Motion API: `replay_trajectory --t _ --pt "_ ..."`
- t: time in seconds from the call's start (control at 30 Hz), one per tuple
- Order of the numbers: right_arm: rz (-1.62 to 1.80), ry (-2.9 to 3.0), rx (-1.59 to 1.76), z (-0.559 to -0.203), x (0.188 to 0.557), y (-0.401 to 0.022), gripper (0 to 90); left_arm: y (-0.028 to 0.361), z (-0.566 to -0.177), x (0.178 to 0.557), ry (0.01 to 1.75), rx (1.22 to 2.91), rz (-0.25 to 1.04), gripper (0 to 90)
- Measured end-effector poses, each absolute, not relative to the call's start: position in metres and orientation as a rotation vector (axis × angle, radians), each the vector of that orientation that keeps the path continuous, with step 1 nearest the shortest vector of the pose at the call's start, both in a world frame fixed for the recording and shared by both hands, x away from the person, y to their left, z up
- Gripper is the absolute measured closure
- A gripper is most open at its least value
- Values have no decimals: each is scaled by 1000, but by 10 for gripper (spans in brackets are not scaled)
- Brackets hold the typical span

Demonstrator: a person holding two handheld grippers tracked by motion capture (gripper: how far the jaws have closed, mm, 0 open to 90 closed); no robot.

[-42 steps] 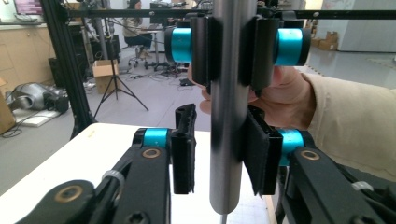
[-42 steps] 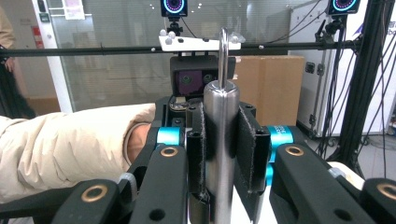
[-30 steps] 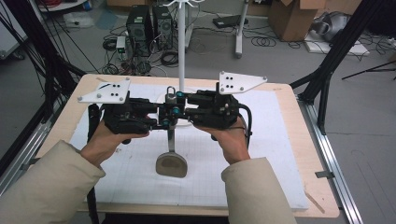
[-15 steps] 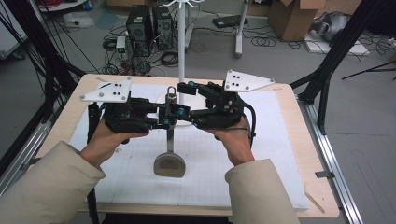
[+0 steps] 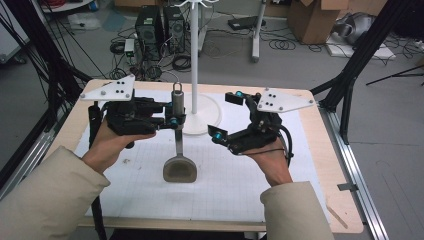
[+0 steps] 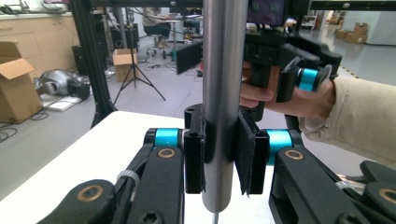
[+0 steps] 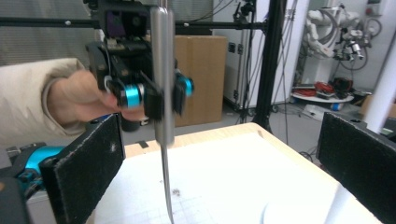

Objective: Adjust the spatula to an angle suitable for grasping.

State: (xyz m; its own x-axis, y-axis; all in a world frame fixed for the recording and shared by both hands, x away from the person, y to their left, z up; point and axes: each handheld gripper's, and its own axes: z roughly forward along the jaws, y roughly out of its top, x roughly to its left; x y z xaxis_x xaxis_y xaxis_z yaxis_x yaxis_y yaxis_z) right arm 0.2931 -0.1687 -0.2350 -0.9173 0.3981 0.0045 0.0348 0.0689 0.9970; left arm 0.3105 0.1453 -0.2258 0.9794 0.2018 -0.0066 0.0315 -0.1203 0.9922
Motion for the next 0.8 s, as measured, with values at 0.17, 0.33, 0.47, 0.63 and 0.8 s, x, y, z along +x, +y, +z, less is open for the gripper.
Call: replay_trajectory --t 0.17,0.33,0.47,0.63,0.8 --pt "1856 2083 491 -247 293 -184 3 151 -223 317 195 1693 157 750" --pt "1791 2087 533 -260 290 -199 3 158 -221 322 206 1700 178 750" --pt "1760 2062 587 -269 289 -212 3 165 -220 327 226 1702 184 750" --pt "1704 2028 632 -282 287 -224 3 173 -220 331 248 1698 208 750" --pt "1675 2015 681 -297 288 -235 3 180 -219 336 269 1692 221 750"
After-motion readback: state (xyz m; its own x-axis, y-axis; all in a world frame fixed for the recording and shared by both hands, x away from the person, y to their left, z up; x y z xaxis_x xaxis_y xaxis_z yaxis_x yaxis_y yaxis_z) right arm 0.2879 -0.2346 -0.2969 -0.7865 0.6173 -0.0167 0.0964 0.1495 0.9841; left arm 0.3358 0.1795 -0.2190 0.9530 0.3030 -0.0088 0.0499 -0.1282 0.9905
